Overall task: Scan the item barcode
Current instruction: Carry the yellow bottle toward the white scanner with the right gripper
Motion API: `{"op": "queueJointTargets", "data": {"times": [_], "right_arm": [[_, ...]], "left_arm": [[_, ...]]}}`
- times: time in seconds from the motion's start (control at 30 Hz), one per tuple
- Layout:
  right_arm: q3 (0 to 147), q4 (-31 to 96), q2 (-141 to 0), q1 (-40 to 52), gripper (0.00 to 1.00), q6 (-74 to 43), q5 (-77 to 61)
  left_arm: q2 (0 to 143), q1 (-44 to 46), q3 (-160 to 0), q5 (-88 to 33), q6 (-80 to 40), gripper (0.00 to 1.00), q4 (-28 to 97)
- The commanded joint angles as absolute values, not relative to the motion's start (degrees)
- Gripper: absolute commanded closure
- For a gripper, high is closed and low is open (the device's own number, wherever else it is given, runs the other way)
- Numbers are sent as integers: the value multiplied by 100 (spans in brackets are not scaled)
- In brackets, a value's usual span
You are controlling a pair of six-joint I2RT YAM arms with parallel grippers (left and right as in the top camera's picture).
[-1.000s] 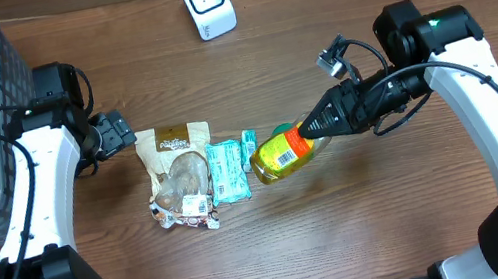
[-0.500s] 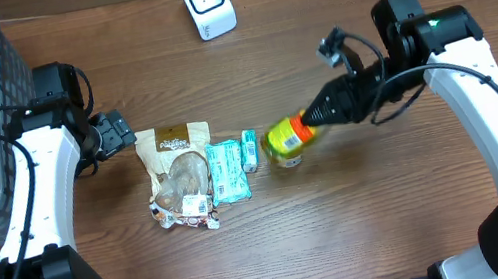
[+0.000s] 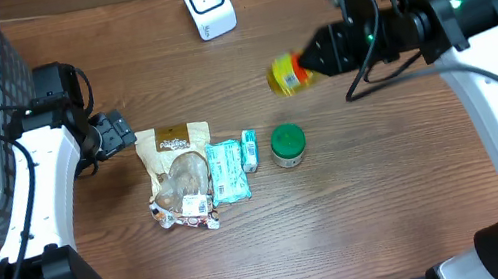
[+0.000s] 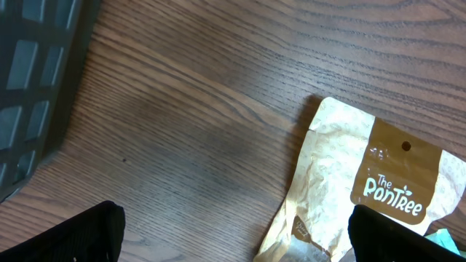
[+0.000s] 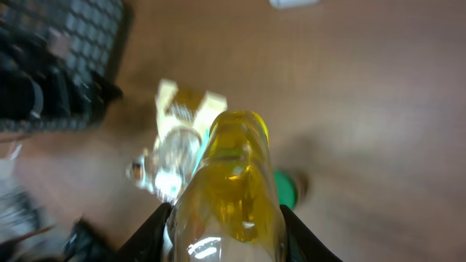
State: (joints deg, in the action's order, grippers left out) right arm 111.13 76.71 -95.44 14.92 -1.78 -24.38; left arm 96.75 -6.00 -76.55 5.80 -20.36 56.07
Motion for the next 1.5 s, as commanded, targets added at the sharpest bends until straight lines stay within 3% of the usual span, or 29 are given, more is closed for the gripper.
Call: {"op": "queueJointTargets", "data": {"times": [0.0,0.43,0.83,1.17,1.47], "right_arm": [[11931,7323,-9378,2112,91,-318,-1085],[11883,4672,-10582,3277,96,1503,1201],[11883,3048,-11393,3277,96,2010,1155],[11880,2012,-12475,3094,96,3765,1153],[11880,921,-12999,3044,96,3953,1151]], "left_arm": [[9546,-598,-7673,574,-1907,0,5607],[9546,-598,-7673,574,-1907,0,5607],[9546,-598,-7673,574,-1907,1,5607],[9546,-598,-7673,574,-1907,0,5607],[9546,-598,-7673,574,-1907,1,5607]]}}
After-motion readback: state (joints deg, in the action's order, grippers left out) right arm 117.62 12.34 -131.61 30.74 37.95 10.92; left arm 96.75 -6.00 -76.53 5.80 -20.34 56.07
